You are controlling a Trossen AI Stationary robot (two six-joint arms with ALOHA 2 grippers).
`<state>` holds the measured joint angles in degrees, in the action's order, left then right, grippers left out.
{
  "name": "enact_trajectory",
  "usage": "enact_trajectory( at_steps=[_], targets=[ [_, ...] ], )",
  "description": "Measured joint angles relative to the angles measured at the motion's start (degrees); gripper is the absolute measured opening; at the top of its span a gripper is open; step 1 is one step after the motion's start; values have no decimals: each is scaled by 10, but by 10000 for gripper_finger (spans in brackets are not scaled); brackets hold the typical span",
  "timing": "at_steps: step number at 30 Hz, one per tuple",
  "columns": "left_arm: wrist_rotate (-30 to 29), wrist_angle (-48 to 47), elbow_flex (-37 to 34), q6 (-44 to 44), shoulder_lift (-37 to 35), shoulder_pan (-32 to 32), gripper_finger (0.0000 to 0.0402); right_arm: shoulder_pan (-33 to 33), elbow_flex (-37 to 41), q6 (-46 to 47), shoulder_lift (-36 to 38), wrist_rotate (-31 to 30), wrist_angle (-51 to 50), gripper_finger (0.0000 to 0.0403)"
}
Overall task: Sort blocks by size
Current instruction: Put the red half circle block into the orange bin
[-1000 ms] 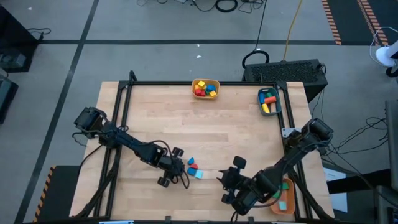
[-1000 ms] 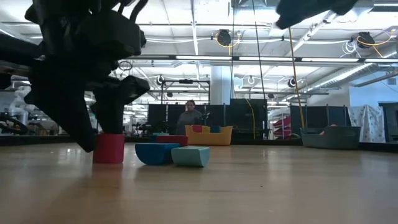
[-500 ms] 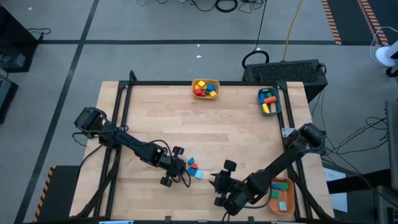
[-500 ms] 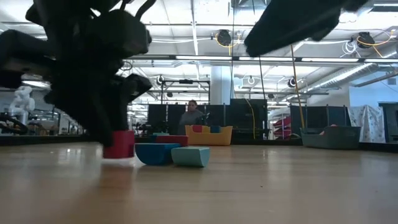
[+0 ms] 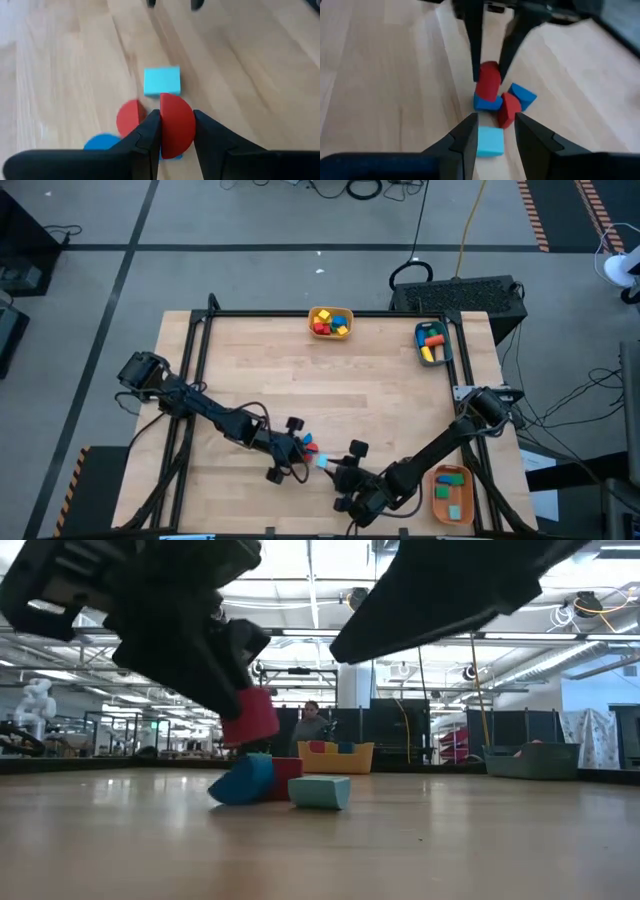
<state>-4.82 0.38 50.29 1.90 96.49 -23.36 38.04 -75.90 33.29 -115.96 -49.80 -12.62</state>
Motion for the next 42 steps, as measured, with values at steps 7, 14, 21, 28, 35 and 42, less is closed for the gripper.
enact_trajectory(
  at_steps=[7,14,21,28,35,42],
  targets=[
    [6,69,0,-14,0,2,94,1,0,-192,0,0,20,115],
    [81,87,14,-42,0,16,94,2,0,-410,0,3,28,117],
    [93,86,14,-46,0,25,94,2,0,-528,0,3,53,179],
    [108,90,14,-54,0,28,94,-11,0,-555,0,4,58,241],
    [149,105,14,-76,0,35,94,-22,0,-637,1,12,86,225],
    [154,114,14,-86,0,49,94,-24,0,-642,1,33,86,207]
  ],
)
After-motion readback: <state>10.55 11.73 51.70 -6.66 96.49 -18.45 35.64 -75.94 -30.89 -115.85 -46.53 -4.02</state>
